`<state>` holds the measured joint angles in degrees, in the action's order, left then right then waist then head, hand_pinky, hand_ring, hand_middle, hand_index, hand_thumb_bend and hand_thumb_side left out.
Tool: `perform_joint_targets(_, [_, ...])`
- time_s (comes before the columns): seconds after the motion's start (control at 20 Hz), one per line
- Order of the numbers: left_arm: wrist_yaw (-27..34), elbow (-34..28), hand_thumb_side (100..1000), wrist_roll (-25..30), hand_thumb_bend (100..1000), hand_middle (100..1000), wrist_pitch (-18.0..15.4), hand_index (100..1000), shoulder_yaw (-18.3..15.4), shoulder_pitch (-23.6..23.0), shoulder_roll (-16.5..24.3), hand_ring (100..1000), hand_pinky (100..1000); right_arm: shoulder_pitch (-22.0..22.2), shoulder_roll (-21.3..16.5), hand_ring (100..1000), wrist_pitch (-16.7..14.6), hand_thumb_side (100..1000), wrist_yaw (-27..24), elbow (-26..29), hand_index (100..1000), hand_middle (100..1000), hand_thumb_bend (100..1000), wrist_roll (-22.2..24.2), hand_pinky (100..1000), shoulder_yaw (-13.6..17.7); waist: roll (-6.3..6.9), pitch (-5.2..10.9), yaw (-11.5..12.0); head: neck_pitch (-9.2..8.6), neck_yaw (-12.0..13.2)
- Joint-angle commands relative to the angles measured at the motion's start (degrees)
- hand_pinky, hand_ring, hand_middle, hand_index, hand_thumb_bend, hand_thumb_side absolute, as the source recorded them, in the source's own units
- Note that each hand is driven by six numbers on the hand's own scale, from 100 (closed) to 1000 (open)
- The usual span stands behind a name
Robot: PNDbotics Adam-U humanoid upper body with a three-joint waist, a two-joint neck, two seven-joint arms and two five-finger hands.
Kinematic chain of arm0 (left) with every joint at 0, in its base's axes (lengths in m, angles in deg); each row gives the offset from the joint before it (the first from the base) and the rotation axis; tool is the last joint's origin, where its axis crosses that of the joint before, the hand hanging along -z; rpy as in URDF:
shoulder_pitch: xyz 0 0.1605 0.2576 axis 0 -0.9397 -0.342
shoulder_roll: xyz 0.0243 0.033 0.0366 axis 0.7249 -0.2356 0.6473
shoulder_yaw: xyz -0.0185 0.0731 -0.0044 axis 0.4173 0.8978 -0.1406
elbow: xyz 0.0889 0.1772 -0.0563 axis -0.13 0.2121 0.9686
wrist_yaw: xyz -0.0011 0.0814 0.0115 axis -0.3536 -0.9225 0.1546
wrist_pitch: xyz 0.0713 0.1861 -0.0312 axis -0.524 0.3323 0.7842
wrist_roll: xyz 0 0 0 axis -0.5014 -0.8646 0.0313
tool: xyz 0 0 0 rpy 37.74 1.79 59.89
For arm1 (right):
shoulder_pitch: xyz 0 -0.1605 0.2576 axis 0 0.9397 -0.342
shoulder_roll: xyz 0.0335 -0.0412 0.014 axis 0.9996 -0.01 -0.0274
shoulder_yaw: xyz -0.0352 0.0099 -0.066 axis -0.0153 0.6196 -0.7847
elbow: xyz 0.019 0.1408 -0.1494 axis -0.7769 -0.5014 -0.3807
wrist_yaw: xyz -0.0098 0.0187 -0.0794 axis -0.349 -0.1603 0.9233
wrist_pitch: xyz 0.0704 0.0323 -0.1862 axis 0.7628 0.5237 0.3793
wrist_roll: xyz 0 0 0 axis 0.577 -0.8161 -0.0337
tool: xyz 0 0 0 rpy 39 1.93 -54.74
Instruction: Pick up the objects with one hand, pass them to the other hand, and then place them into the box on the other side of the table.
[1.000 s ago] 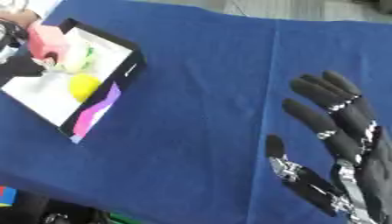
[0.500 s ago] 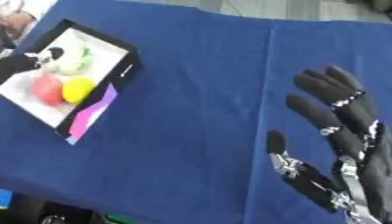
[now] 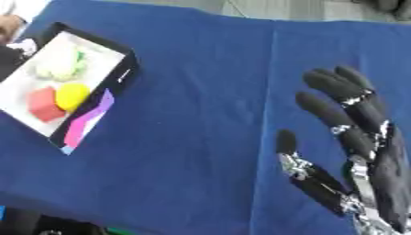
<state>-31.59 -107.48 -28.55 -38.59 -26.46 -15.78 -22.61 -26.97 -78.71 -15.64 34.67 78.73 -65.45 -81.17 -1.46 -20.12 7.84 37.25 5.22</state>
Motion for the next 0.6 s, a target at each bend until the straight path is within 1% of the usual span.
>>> perform_joint_targets(0.05, [18.44,-8.29,935,-13.29,144,750,-10.16,866,-2.28,-1.03,-2.1,742,918,0.97,-4.12,783,-0.62,503,-15.22,0.8,861,784,100,-0.39,844,4.74,0.08,1.61,-0.06,0.35,-2.21])
perform_joint_targets(0.1, [22.99,-9.73,934,-16.19,153,762,-14.31,870,-1.95,-1.72,-2.82,753,931,1.68,-5.1,782,-1.36,589,-21.78,0.8,870,787,100,0.88,837,6.37,-0.02,1.71,-0.24,0.51,-2.47])
perform_joint_targets(0.15, [26.44,-10.43,947,-18.14,178,781,-18.22,882,-1.64,-2.29,-3.42,771,950,2.5,-6.02,793,-2.14,603,-28.4,0.8,887,806,100,2.99,833,8.09,-0.16,1.82,-0.51,0.69,-2.64])
perform_joint_targets(0.2, [28.85,-10.78,947,-19.2,182,791,-21.59,891,-1.46,-2.79,-4.0,780,959,3.53,-6.84,801,-2.66,608,-34.89,0.8,904,819,100,5.52,831,9.78,-0.3,1.91,-0.82,0.96,-2.81])
perform_joint_targets(0.3, [31.19,-11.03,917,-19.71,176,802,-26.56,901,-1.37,-3.58,-4.84,786,956,5.65,-8.44,812,-3.05,622,-47.29,0.8,926,836,100,11.64,832,13.43,-0.4,2.09,-1.35,1.5,-3.07])
perform_joint_targets(0.35, [31.69,-11.07,894,-19.38,170,802,-28.54,898,-1.42,-3.85,-5.28,784,952,6.82,-9.25,815,-2.96,632,-53.02,0.8,933,841,100,14.99,831,15.5,-0.36,2.18,-1.58,1.74,-3.13])
perform_joint_targets(0.45, [32.16,-11.1,875,-18.61,165,790,-31.35,878,-1.65,-4.35,-6.16,769,936,9.28,-10.36,807,-2.66,636,-61.49,0.8,937,837,100,20.68,826,19.3,-0.24,2.28,-1.98,1.9,-3.24])
perform_joint_targets(0.5, [32.52,-11.1,873,-18.47,168,789,-32.29,876,-1.77,-4.57,-6.69,765,934,10.64,-10.66,799,-2.36,635,-64.59,0.8,930,827,100,22.87,822,21.15,-0.16,2.29,-2.15,1.91,-3.38])
perform_joint_targets(0.6, [33.02,-11.11,874,-18.53,173,787,-33.42,871,-1.98,-5.01,-7.69,762,934,12.88,-10.7,774,-1.65,632,-68.68,0.8,908,795,100,25.67,810,24.15,-0.03,2.3,-2.51,1.84,-3.64])
